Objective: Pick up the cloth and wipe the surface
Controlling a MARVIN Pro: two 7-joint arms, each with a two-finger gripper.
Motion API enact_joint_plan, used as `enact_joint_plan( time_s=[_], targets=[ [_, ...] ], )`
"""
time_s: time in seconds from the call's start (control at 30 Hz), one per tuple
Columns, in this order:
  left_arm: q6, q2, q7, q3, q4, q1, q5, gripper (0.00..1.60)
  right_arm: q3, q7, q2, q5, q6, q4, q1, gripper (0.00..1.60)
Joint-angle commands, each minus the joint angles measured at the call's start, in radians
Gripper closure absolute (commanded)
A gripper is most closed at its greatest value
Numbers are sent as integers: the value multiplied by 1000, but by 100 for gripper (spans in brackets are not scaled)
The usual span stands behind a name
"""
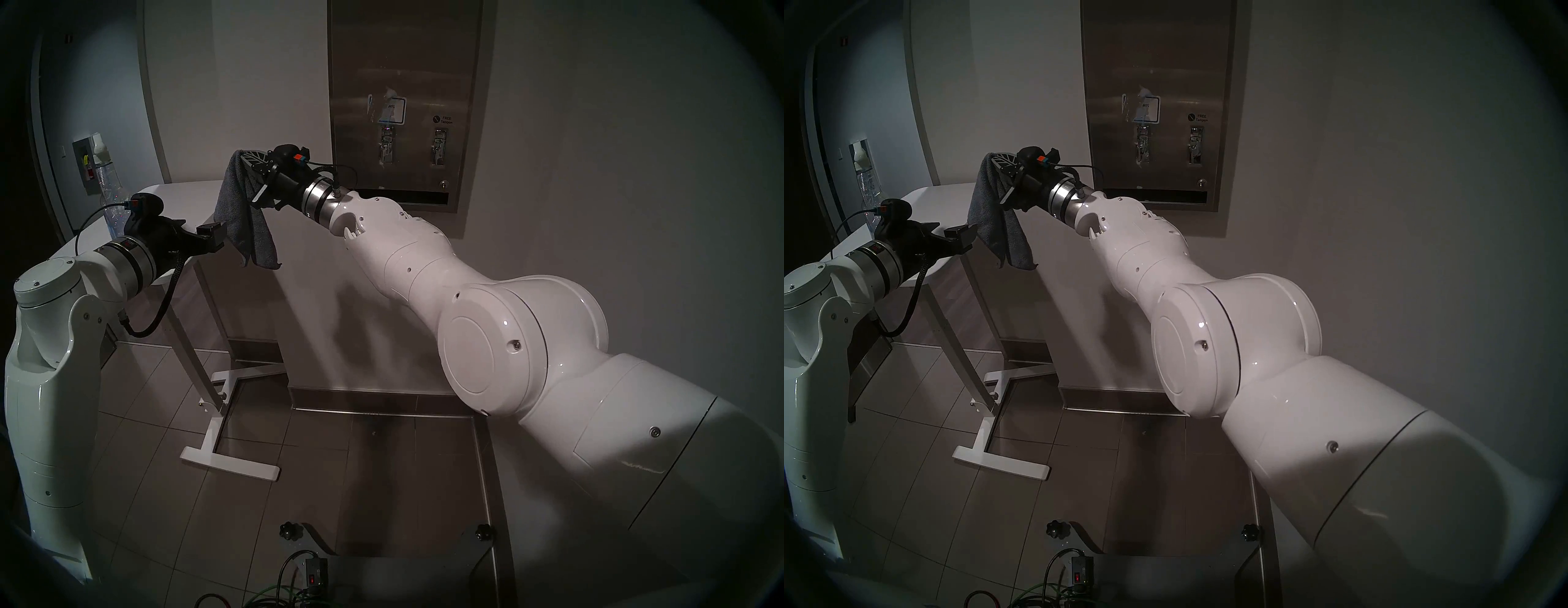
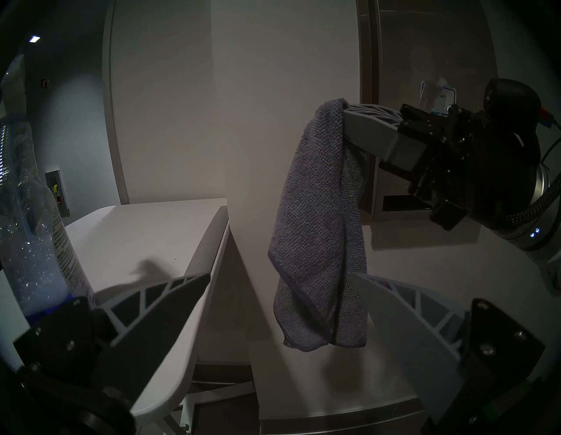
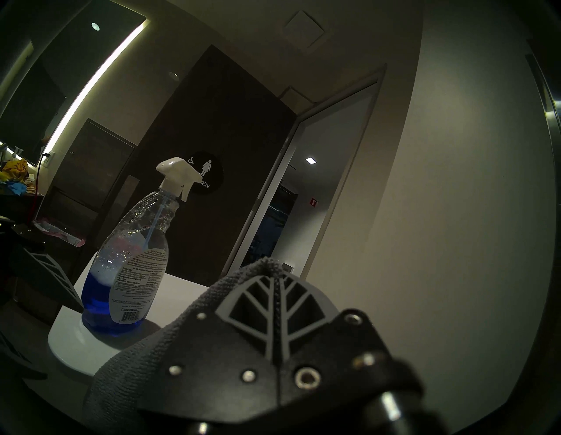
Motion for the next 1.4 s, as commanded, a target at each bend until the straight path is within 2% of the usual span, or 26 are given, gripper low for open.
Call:
enact_joint_plan(
  time_s=[0.0, 0.3, 1.0, 1.37],
  targets=[
    [-19, 13, -2, 0, -8, -45, -1, 0, 26, 24, 13, 28, -12, -35, 29, 160],
    [-33, 16, -24, 33, 16, -75, -16, 0, 49, 71, 25, 45, -12, -32, 25, 160],
    [-70, 7, -57, 194, 134, -165, -34, 0, 89, 173, 45, 72, -10, -27, 16, 160],
    [-96, 8, -58, 243, 190, -234, -29, 0, 103, 217, 52, 79, -8, -24, 12, 160]
  ],
)
